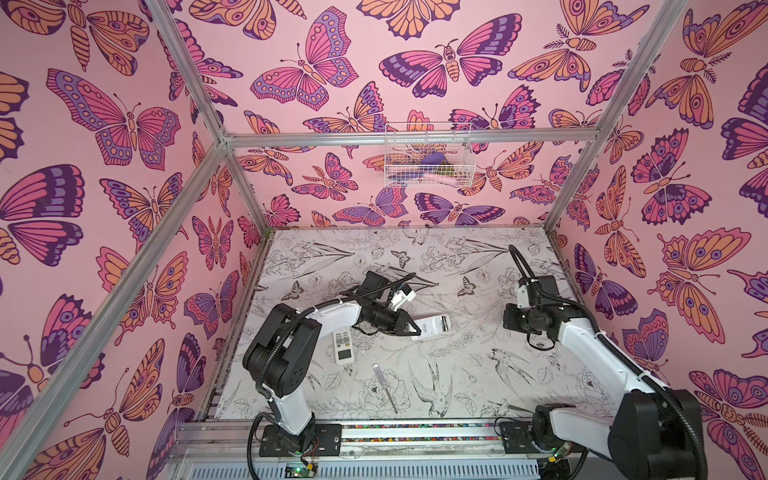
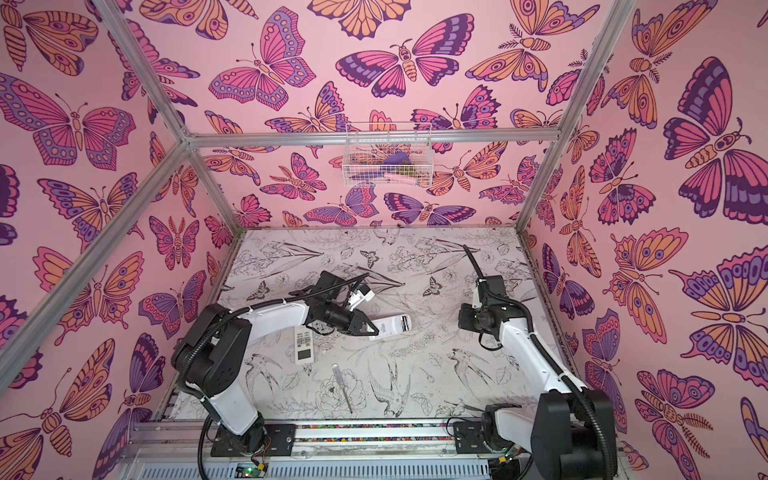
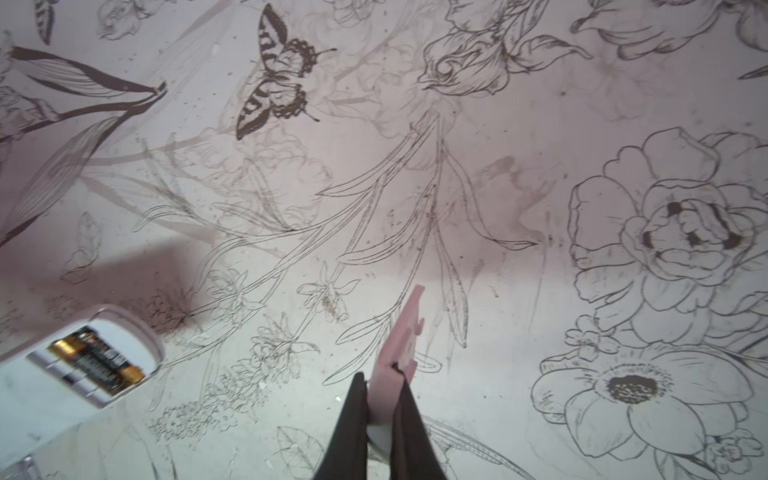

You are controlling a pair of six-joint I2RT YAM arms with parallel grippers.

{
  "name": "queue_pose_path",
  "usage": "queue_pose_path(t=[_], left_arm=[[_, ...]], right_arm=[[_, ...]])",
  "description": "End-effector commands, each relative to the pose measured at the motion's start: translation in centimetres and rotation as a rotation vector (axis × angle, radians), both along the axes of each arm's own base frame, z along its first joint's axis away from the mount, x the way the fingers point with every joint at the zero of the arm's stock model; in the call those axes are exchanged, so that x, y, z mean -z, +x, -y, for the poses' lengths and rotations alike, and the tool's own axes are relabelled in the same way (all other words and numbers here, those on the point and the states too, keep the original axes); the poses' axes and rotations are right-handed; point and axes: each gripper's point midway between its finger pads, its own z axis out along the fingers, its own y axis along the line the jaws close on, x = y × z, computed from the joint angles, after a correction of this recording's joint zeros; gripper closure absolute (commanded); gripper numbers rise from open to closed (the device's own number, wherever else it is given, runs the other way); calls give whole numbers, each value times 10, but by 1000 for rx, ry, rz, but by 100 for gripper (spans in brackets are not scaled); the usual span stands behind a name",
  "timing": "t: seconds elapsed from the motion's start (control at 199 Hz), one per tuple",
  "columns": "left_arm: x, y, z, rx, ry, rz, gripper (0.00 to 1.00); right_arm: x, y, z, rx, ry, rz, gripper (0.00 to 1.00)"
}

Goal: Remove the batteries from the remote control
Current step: 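Lower the remote with the left gripper while the right gripper drops the cover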

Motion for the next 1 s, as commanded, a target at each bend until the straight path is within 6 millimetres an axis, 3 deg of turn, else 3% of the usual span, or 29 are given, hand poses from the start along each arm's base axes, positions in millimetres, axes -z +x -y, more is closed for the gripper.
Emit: queue_pose_path(t=[0.0,0.296,0.702,0.998], left_arm=[[1,-6,5,28,-19,-55,98],[15,-5,3,24,28,-89,96],[32,-11,-6,6,81,-100,88],[40,-1,-10,-28,142,-106,77]], right_arm=[[6,2,16,20,-52,-52,96],[35,-1,22,31,-57,-174,94],[42,0,16,10,-28,-194,89],[46,0,14,4,-18,-220,85]])
